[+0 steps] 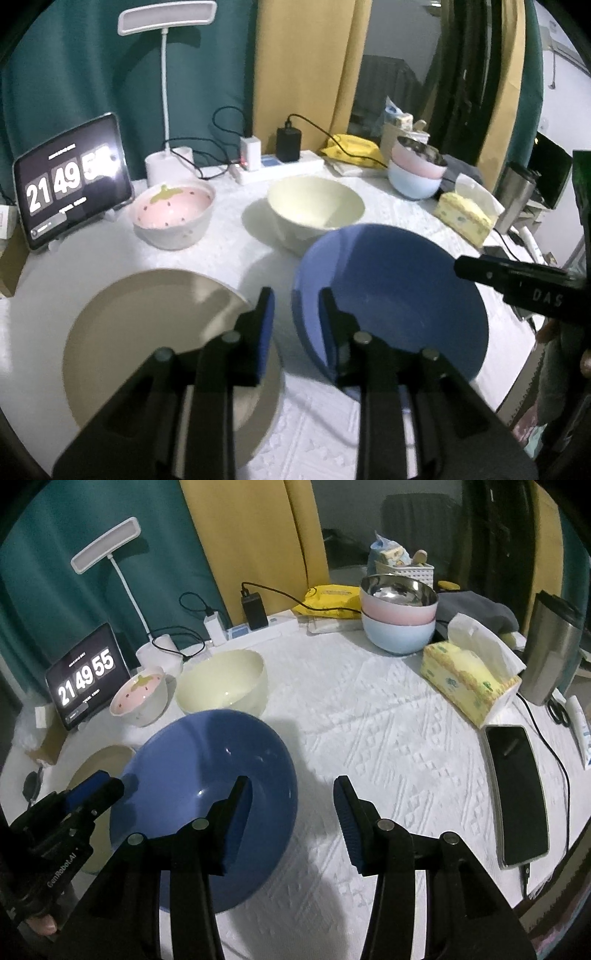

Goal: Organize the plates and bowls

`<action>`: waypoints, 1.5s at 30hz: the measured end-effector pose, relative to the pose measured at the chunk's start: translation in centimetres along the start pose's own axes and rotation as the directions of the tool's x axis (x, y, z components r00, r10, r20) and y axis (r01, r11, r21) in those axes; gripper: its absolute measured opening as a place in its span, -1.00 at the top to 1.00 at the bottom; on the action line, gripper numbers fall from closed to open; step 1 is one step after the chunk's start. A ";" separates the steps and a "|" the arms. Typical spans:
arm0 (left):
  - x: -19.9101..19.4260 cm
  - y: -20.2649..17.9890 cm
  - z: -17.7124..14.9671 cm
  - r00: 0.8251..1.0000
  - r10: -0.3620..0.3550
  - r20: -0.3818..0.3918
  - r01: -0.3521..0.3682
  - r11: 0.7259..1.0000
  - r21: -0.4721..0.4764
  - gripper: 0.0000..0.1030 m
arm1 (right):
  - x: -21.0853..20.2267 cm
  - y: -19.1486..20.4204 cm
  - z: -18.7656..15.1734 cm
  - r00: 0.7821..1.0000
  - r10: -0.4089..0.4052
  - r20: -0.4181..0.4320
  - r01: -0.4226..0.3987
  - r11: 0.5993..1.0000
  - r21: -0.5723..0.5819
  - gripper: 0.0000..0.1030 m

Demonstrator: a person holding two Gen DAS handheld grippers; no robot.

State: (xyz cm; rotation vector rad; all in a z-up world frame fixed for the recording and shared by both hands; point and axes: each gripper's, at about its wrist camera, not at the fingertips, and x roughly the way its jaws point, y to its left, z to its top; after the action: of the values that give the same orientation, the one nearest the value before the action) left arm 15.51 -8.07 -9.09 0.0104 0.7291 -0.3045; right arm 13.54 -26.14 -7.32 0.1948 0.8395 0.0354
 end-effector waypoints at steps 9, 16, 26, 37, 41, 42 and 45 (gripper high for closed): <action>0.0 1.1 1.8 1.000 0.015 0.022 -0.015 1.000 -0.013 0.37 | 0.7 1.0 1.9 1.000 0.011 0.012 -0.010 1.000 -0.024 0.06; 0.5 1.8 3.4 0.999 0.015 0.038 -0.013 0.999 -0.030 0.12 | 1.4 1.7 3.3 1.000 0.017 0.016 -0.017 0.999 -0.042 0.06; 2.4 1.8 5.6 1.000 0.012 0.012 -0.012 1.000 -0.010 0.12 | 2.9 2.4 5.2 1.000 0.021 0.009 -0.020 0.998 -0.066 0.06; 5.2 2.2 8.0 0.999 0.009 -0.040 -0.009 1.000 -0.005 0.12 | 4.9 2.8 7.5 0.999 0.046 -0.017 -0.047 0.997 -0.064 0.06; 6.3 2.2 8.6 0.998 0.002 -0.059 -0.002 1.000 -0.005 0.12 | 5.7 3.1 8.4 0.999 0.048 -0.021 -0.049 0.997 -0.061 0.06; 6.5 2.2 8.6 0.998 -0.001 -0.063 0.000 1.000 -0.005 0.12 | 6.0 3.2 8.6 0.998 0.051 -0.024 -0.052 0.997 -0.059 0.06; 7.3 2.2 9.0 0.997 -0.005 -0.075 0.005 1.000 -0.007 0.12 | 6.9 3.2 9.2 0.997 0.058 -0.043 -0.060 0.997 -0.045 0.06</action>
State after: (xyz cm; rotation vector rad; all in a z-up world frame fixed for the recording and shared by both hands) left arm 27.19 -8.98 -7.38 0.0141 0.8046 -0.3076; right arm 25.10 -23.72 -5.84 0.1761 0.8731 0.1141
